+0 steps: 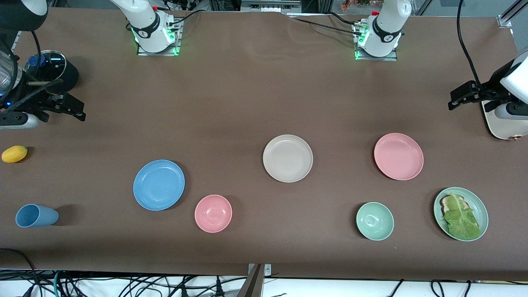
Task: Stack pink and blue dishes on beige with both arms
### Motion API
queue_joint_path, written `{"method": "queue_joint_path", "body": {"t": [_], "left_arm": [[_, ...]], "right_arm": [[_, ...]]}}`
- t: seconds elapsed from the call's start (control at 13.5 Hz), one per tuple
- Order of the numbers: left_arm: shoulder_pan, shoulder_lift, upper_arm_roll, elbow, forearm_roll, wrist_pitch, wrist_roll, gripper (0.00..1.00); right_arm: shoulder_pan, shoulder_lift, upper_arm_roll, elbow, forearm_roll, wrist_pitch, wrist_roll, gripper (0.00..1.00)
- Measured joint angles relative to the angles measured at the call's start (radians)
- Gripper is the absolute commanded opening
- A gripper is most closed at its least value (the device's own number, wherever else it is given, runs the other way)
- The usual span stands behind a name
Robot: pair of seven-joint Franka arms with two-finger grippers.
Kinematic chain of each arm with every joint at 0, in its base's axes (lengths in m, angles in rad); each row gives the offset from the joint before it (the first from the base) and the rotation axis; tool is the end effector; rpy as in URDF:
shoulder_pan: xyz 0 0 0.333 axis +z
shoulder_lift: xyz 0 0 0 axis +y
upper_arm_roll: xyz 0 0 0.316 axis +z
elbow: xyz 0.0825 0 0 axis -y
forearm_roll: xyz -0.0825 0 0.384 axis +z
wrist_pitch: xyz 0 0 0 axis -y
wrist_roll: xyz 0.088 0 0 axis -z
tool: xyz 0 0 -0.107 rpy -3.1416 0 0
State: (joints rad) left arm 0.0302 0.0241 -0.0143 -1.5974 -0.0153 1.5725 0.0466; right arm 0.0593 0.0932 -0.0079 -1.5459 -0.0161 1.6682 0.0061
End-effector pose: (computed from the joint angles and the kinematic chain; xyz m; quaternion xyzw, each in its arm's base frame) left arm 0.5604 0.0074 0.5987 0.9996 -0.0151 -0.0242 0.0086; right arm 0.5907 0.0290 0.5917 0.9996 0.0233 0.0148 0.0080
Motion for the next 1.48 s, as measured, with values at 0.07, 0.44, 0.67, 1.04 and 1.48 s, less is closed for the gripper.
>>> {"method": "queue_joint_path", "body": {"t": [0.07, 0.44, 0.67, 1.04, 1.48], "left_arm": [[0.000, 0.000, 0.000, 0.000, 0.000, 0.000, 0.000, 1.00], [-0.003, 0.000, 0.000, 0.000, 0.000, 0.000, 0.000, 1.00], [-0.005, 0.000, 0.000, 0.000, 0.000, 0.000, 0.000, 1.00], [-0.009, 0.002, 0.000, 0.000, 0.000, 0.000, 0.000, 1.00], [-0.009, 0.005, 0.000, 0.000, 0.000, 0.000, 0.000, 1.00]], "right_arm": [[0.000, 0.000, 0.000, 0.000, 0.000, 0.000, 0.000, 1.00], [0.000, -0.004, 0.001, -0.006, 0.000, 0.003, 0.000, 1.00], [0.000, -0.004, 0.002, -0.006, 0.000, 0.004, 0.000, 1.00], [0.000, -0.005, 0.003, -0.006, 0.013, 0.007, 0.000, 1.00], [0.001, -0.005, 0.004, -0.011, 0.038, 0.005, 0.000, 1.00]]}}
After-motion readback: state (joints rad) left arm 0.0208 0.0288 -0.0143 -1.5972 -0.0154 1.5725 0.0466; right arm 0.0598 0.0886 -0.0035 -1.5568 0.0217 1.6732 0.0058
